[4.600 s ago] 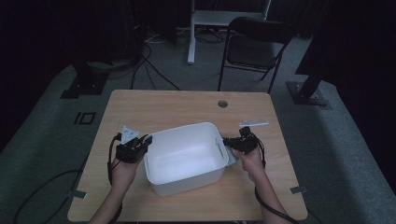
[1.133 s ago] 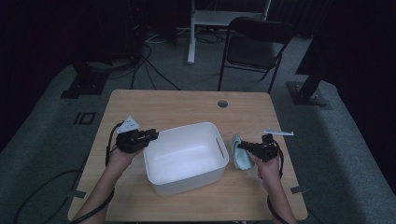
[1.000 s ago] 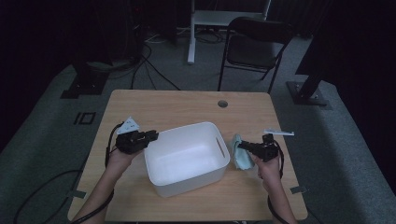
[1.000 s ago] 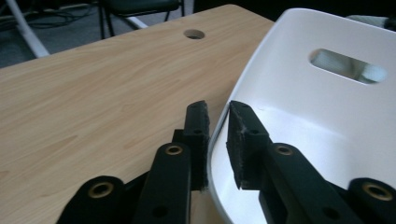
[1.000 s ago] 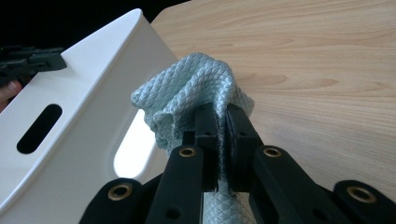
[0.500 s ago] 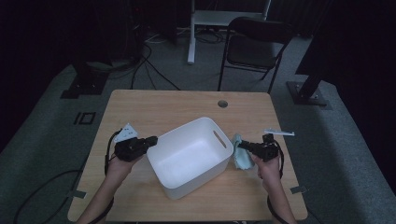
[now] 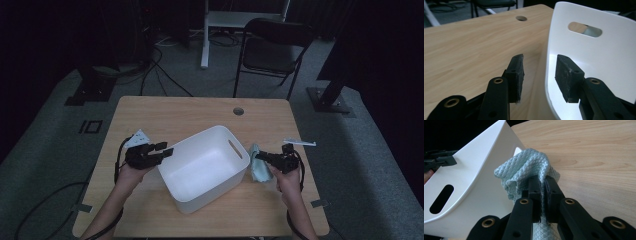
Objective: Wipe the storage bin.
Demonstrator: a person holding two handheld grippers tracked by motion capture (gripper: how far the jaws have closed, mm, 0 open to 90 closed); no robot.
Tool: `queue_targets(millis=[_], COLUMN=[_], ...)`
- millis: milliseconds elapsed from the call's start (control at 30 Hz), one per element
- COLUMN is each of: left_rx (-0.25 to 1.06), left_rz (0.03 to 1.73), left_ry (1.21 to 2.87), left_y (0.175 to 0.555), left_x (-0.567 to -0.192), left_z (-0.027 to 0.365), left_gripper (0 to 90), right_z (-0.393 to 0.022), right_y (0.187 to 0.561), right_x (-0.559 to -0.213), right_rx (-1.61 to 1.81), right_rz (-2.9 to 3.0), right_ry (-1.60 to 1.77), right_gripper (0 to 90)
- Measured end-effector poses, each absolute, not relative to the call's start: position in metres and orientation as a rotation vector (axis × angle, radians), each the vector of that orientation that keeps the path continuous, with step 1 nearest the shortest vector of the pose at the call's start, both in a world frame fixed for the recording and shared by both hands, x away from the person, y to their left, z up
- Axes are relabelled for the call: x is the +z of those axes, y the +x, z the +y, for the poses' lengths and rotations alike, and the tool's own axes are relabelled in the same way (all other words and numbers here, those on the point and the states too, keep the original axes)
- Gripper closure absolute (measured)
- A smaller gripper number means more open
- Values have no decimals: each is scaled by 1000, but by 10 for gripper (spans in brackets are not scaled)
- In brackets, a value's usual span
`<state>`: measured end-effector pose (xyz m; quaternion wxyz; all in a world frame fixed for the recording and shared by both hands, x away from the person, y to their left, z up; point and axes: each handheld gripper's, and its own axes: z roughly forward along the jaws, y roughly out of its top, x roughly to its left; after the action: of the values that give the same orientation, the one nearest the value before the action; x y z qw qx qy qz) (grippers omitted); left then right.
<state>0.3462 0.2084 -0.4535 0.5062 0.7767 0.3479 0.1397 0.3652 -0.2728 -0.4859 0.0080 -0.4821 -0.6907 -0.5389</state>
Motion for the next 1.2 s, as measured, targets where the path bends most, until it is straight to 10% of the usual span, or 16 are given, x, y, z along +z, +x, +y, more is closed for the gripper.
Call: queue_targets(millis=[400,1200], left_rx=[337,536], left_rz=[831,1024], left_ry=[1905,1823], left_y=[346,328], left_x=[-456,-457], left_z=[204,210], left_gripper=[836,866], right_z=[-272,-272], right_y=[366,365], right_x=[-485,-488], right_rx=[-1680,-1688], right_rz=[-2161,-2141], right_ry=[-1506,-1501], right_gripper=[855,855])
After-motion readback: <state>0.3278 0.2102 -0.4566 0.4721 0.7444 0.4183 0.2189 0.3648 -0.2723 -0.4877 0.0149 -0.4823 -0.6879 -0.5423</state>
